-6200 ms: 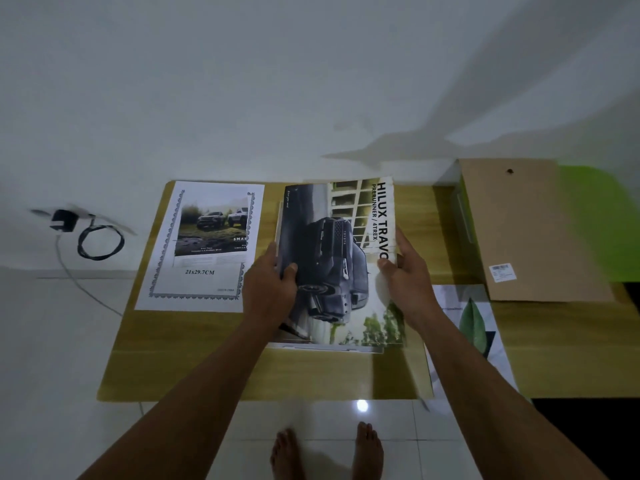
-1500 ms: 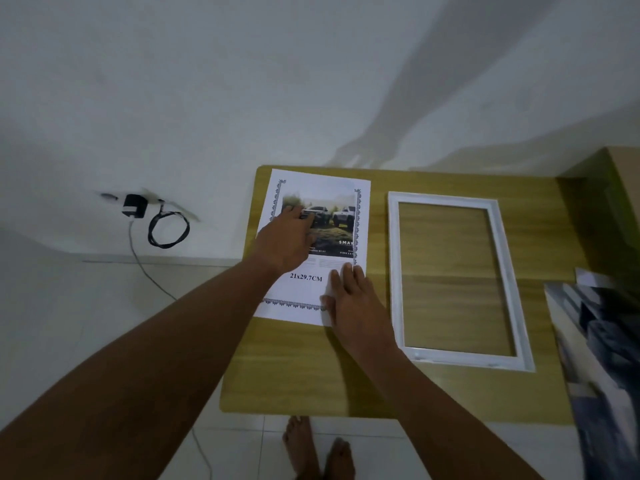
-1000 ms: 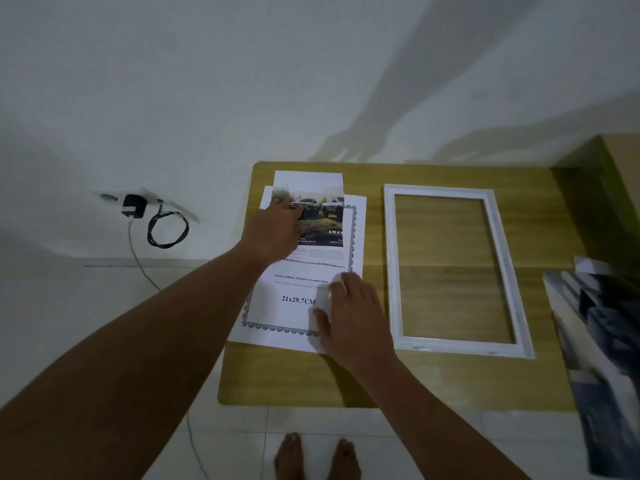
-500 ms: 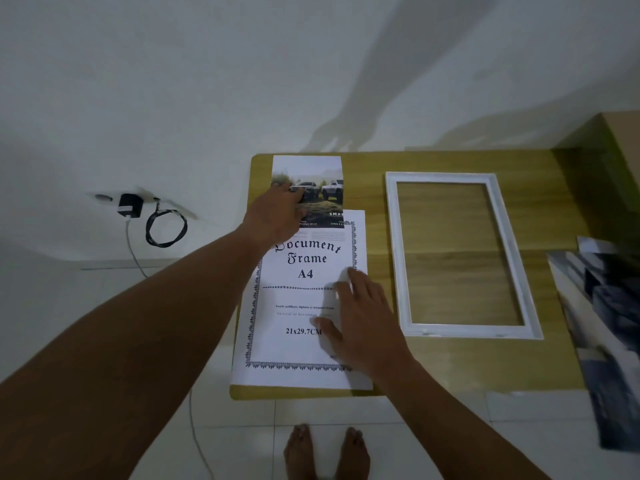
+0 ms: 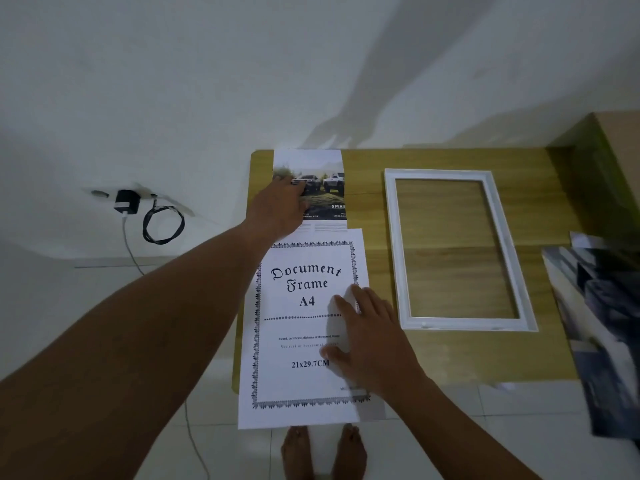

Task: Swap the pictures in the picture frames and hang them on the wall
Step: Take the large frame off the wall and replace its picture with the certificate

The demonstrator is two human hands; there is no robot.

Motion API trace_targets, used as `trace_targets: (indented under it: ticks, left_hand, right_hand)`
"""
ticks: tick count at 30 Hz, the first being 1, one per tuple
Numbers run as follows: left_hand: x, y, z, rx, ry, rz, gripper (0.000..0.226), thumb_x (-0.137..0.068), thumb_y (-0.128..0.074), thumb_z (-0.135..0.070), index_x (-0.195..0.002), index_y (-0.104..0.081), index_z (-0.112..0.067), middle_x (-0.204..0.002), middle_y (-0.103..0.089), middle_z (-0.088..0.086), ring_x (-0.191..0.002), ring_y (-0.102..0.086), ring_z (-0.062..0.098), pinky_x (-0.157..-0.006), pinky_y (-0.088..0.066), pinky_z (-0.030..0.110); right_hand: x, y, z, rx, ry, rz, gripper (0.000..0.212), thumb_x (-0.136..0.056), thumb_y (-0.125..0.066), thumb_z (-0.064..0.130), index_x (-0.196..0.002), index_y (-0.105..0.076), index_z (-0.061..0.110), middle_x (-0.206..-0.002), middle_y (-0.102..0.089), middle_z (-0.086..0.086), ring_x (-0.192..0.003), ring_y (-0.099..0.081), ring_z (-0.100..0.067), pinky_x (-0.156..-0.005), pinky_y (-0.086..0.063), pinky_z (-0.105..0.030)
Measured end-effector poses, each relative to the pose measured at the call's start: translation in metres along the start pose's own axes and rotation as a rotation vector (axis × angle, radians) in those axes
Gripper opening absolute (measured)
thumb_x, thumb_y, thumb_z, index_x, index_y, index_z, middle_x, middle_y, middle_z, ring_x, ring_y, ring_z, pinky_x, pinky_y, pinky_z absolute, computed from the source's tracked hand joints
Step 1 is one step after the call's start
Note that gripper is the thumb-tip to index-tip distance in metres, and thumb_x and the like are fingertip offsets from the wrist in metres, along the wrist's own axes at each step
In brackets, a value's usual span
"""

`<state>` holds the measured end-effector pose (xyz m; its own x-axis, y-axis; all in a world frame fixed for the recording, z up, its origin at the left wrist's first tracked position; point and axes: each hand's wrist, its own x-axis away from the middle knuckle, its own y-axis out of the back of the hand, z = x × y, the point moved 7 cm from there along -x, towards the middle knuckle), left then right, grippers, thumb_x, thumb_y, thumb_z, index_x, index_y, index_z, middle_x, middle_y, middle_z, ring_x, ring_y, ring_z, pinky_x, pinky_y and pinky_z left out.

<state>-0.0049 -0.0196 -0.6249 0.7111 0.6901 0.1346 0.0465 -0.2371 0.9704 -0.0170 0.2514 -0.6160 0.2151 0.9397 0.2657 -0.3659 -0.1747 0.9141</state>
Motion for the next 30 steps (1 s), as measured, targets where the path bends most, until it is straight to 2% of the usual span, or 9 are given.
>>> trace_targets:
  ticks: [5, 8, 11, 15, 18, 22, 26, 28, 30]
  left_hand:
    - [0.009, 0.006, -0.001, 0.102, -0.012, -0.077, 0.045, -0.1, -0.036, -0.031, -0.138, -0.047, -0.011, -0.14, -0.044, 0.016, -0.134, -0.035, 0.033, -0.1, -0.044, 0.049]
    - [0.037, 0.011, -0.002, 0.156, 0.023, -0.125, 0.045, -0.098, -0.034, -0.037, -0.135, -0.048, -0.014, -0.141, -0.044, 0.013, -0.129, -0.04, 0.033, -0.099, -0.045, 0.048]
    - [0.094, 0.007, 0.002, 0.184, 0.18, -0.114, 0.053, -0.096, -0.049, -0.04, -0.144, -0.038, -0.02, -0.15, -0.035, 0.011, -0.14, -0.029, 0.033, -0.111, -0.033, 0.053]
    - [0.173, -0.014, 0.02, 0.297, 0.496, 0.043, 0.083, -0.09, -0.06, -0.045, -0.153, -0.016, -0.014, -0.159, -0.019, 0.016, -0.145, -0.019, 0.035, -0.115, -0.025, 0.047]
    - [0.197, -0.013, 0.03, 0.44, 0.613, -0.019, 0.082, -0.086, -0.068, -0.041, -0.15, -0.028, -0.008, -0.148, -0.042, 0.015, -0.137, -0.038, 0.031, -0.11, -0.033, 0.039]
    - [0.209, 0.0, 0.038, 0.563, 0.638, -0.227, 0.054, -0.081, -0.075, -0.02, -0.131, -0.056, -0.014, -0.12, -0.066, 0.008, -0.108, -0.064, 0.026, -0.091, -0.048, 0.032]
    - [0.217, 0.017, 0.039, 0.738, 0.546, -0.307, 0.042, -0.082, -0.071, -0.011, -0.121, -0.064, -0.027, -0.097, -0.068, -0.001, -0.078, -0.066, 0.011, -0.073, -0.045, 0.02]
    - [0.215, 0.024, 0.043, 0.888, 0.479, -0.276, 0.043, -0.081, -0.074, -0.012, -0.117, -0.065, -0.034, -0.097, -0.069, 0.0, -0.079, -0.067, 0.01, -0.076, -0.052, 0.024]
    - [0.215, 0.032, 0.05, 1.045, 0.431, -0.244, 0.045, -0.081, -0.074, -0.01, -0.113, -0.066, -0.04, -0.099, -0.07, 0.006, -0.09, -0.07, 0.021, -0.084, -0.057, 0.041]
  right_hand:
    - [0.006, 0.005, -0.001, -0.03, -0.02, -0.119, 0.071, -0.082, -0.052, 0.066, -0.138, -0.046, 0.022, -0.149, -0.04, -0.009, -0.138, -0.035, -0.031, -0.112, -0.032, -0.046]
    - [0.002, 0.005, -0.002, -0.073, -0.082, -0.141, 0.076, -0.092, -0.048, 0.061, -0.151, -0.029, 0.017, -0.157, -0.028, -0.015, -0.145, -0.025, -0.032, -0.117, -0.027, -0.046]
    - [0.001, -0.004, -0.001, -0.028, -0.173, -0.058, 0.078, -0.097, -0.042, 0.057, -0.157, -0.012, 0.016, -0.161, -0.011, -0.021, -0.149, -0.01, -0.035, -0.12, -0.018, -0.049]
    - [0.003, -0.008, 0.005, -0.018, -0.224, -0.019, 0.075, -0.095, -0.045, 0.056, -0.154, -0.018, 0.017, -0.161, -0.013, -0.019, -0.148, -0.009, -0.035, -0.118, -0.018, -0.053]
    - [0.002, -0.007, 0.011, -0.044, -0.227, -0.033, 0.075, -0.091, -0.053, 0.057, -0.149, -0.026, 0.018, -0.159, -0.019, -0.014, -0.146, -0.014, -0.035, -0.116, -0.021, -0.054]
    - [0.003, -0.006, 0.013, -0.082, -0.236, -0.088, 0.077, -0.086, -0.06, 0.059, -0.146, -0.033, 0.018, -0.156, -0.027, -0.008, -0.145, -0.021, -0.031, -0.114, -0.023, -0.055]
    - [0.007, -0.01, 0.011, -0.196, -0.283, -0.129, 0.083, -0.087, -0.06, 0.059, -0.151, -0.026, 0.018, -0.154, -0.031, -0.011, -0.143, -0.027, -0.03, -0.115, -0.024, -0.052]
    - [0.008, -0.005, 0.01, -0.292, -0.308, -0.191, 0.081, -0.088, -0.06, 0.055, -0.151, -0.025, 0.018, -0.145, -0.043, -0.012, -0.134, -0.04, -0.032, -0.109, -0.035, -0.051]
    - [0.01, 0.003, 0.01, -0.439, -0.342, -0.244, 0.073, -0.09, -0.062, 0.045, -0.15, -0.028, 0.019, -0.135, -0.054, -0.009, -0.124, -0.051, -0.031, -0.101, -0.044, -0.048]
